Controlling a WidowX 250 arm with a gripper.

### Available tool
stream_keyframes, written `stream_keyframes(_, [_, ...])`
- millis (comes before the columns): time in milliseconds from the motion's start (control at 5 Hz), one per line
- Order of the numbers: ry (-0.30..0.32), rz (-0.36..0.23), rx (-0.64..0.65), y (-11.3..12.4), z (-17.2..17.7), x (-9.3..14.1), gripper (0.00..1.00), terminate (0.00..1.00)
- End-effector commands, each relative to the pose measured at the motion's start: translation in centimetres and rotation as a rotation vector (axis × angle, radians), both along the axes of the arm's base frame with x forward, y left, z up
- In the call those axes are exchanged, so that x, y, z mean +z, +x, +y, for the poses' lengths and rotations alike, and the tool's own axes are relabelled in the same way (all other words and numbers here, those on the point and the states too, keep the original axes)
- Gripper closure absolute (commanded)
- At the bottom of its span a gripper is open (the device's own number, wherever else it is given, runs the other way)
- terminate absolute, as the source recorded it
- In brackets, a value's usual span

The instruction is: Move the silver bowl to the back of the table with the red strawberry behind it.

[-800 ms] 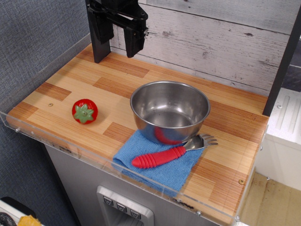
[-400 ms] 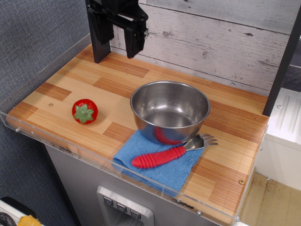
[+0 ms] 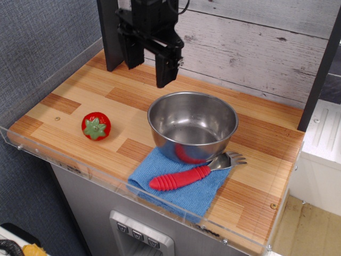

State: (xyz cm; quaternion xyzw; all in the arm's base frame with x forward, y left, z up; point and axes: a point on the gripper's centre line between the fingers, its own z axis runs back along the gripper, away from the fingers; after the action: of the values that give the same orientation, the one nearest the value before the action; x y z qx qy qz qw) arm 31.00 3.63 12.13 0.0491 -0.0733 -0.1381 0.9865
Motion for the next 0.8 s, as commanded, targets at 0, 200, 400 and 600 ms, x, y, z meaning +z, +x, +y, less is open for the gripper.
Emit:
stream_keyframes(0, [0.002,-0.033,-0.013,-0.3,-0.2,0.4,0.0,0.0])
stream_keyframes(200, [0.008,-0.015,0.021,-0.8,0.1,-1.2,0.0,0.0])
stream_keyframes(400, [0.002,0.021,0.086,-1.0,0.5,-2.6,0.0,0.0])
stream_keyframes(600, [0.026,0.065,0.098,-1.5,0.8,-4.1,0.0,0.0])
